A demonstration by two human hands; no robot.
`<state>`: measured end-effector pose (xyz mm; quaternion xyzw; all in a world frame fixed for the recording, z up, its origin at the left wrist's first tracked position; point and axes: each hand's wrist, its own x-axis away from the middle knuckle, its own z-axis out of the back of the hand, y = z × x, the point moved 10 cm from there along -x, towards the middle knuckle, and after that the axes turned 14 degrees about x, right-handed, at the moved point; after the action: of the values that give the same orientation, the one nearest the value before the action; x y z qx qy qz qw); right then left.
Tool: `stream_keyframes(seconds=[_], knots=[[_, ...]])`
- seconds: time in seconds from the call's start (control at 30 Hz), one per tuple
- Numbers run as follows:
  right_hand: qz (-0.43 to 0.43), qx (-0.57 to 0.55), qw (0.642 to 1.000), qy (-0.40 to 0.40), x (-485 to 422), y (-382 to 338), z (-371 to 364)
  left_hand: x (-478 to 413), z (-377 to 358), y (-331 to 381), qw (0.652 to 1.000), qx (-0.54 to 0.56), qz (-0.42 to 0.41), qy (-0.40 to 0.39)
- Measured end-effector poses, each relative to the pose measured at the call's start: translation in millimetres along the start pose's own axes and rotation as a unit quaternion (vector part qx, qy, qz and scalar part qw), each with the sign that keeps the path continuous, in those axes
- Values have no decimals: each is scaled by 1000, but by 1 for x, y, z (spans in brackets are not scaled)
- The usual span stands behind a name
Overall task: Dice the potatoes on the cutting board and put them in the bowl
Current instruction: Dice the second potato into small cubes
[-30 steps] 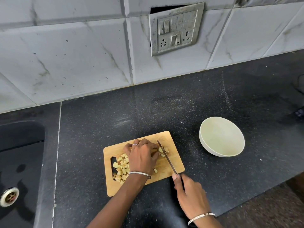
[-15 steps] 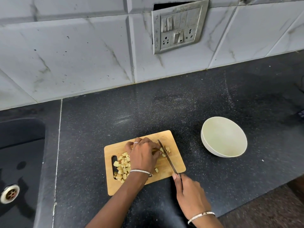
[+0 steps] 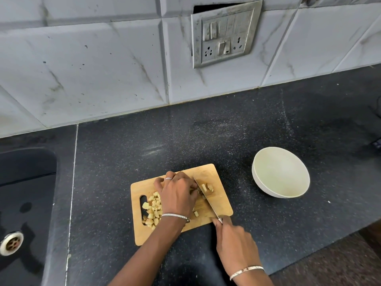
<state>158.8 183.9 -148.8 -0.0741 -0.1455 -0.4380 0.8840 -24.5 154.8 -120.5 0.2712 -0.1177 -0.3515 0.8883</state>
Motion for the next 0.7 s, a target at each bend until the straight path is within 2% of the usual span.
stream_keyframes(seconds=[0.23, 0.5, 0.7], knots=[[-24, -26, 999, 29, 2, 16, 10, -1, 16, -9, 999, 9, 15, 31], [30, -96, 995, -24, 6, -4, -9, 0, 29, -12, 998, 31, 8, 62], [-17, -129, 991, 35, 5, 25, 4, -2, 24, -3, 997, 57, -12, 51]])
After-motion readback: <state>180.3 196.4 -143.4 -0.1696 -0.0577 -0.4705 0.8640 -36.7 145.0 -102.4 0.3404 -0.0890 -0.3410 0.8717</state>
